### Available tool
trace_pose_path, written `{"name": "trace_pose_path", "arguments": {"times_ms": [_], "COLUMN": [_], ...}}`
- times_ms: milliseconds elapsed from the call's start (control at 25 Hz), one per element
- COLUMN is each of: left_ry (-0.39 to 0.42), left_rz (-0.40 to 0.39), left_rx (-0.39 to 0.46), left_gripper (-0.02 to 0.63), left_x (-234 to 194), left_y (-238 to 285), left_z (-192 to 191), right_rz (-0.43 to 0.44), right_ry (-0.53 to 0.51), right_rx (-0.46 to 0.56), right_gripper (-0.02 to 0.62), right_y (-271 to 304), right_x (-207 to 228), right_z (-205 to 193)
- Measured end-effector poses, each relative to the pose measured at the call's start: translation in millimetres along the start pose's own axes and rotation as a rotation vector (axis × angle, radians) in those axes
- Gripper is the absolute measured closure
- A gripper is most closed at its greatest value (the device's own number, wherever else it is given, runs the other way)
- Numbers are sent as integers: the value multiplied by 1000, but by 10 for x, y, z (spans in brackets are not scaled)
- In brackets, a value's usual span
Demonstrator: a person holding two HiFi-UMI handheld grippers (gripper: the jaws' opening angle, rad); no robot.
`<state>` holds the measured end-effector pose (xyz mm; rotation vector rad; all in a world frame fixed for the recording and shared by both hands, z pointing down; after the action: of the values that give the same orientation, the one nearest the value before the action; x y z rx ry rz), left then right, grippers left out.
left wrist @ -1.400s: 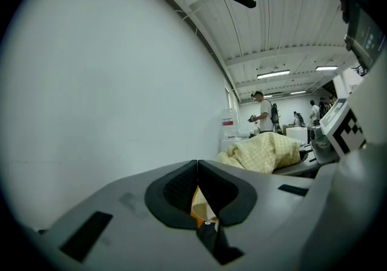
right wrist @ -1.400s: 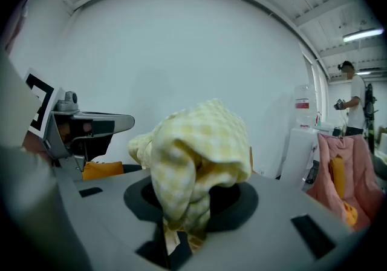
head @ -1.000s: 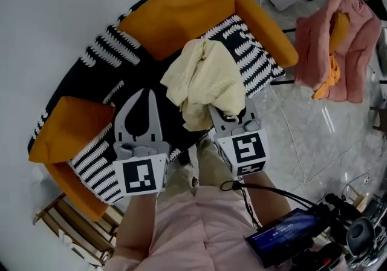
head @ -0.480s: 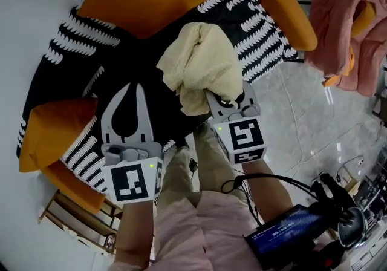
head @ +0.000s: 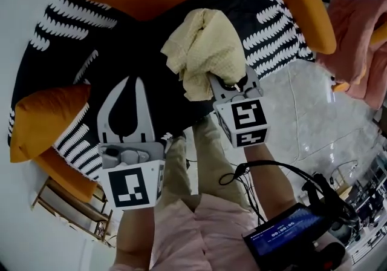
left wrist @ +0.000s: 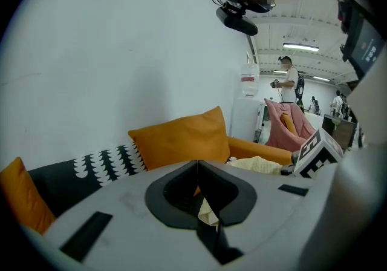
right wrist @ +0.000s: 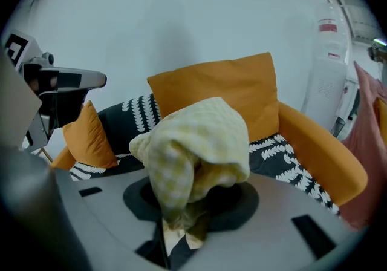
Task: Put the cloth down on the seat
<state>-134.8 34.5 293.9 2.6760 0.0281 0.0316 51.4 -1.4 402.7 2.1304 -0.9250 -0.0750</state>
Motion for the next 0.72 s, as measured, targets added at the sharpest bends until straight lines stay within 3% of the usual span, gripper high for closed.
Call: {"name": "trace_pose_path", "arguments": {"times_ms": [280, 480, 720], "left_ry": [-4, 2, 20], "left_rz": [31, 41, 49], "left_rx": [-34, -38, -9], "left_gripper": [595, 595, 595], "left_x": [302, 175, 84], "left_y": [221, 40, 31], "left_z": [-111, -154, -81], "right_rz": [50, 95, 94], "right_ry": [8, -7, -30], "right_rx": [-51, -109, -85], "right_gripper": [444, 339, 349], "right_y": [290, 396, 374], "right_x": [441, 289, 214], "right_z": [-176, -183, -75]}}
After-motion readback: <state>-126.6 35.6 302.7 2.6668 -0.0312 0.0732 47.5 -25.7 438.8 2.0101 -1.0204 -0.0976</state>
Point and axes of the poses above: the fingertips, and each gripper's own axes: y forward along the fingers, x to its right, z out of its top, the point moved 6 cm from there along -y, backward along the fingers, and after that the axes turned 10 degrees about z, right-handed, at the moved point
